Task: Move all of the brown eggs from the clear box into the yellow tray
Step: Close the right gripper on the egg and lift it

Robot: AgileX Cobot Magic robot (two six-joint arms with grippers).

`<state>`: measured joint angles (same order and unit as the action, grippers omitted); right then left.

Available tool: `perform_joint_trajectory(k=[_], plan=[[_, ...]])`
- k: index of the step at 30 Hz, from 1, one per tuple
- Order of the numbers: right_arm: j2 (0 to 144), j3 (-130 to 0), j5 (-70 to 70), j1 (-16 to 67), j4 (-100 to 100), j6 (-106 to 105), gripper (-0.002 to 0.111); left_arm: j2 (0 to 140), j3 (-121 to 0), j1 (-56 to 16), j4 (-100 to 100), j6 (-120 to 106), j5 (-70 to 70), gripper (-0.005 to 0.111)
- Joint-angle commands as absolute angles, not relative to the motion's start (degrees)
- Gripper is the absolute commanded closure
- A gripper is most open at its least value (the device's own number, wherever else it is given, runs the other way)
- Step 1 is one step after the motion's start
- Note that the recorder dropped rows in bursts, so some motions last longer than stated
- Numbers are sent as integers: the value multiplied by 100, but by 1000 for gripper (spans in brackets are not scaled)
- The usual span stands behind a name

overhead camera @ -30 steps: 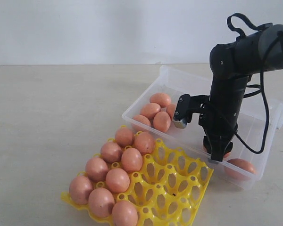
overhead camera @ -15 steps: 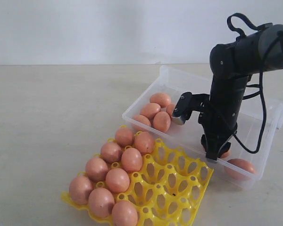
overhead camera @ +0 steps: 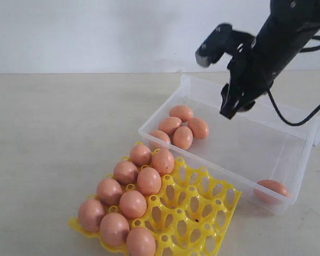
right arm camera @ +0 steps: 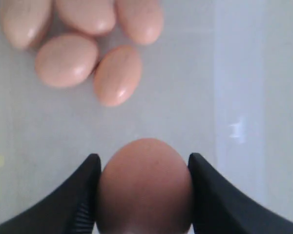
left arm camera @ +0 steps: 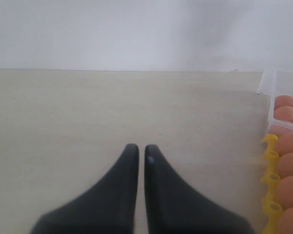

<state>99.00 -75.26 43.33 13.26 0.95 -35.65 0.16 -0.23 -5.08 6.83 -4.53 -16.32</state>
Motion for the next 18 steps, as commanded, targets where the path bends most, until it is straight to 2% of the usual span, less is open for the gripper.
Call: perform_joint_trajectory(k=[1, 5, 10, 15, 18], plan=[[9182, -7559, 3480, 1303, 193, -2416, 108, 0, 0, -538, 666, -452, -1602, 103], [8492, -7498, 1903, 1317, 1317, -861, 108, 0, 0, -538, 666, -452, -1602, 103], [7954, -6991, -358, 1317, 3382, -769, 108, 0, 0, -538, 666, -452, -1613, 103], [6891, -6866, -1189, 1317, 3211, -595, 108, 0, 0, -538, 666, -452, -1613, 103], [6058, -6866, -1332, 1326, 1700, -388, 108, 0, 0, -538, 666, -452, -1625, 103]])
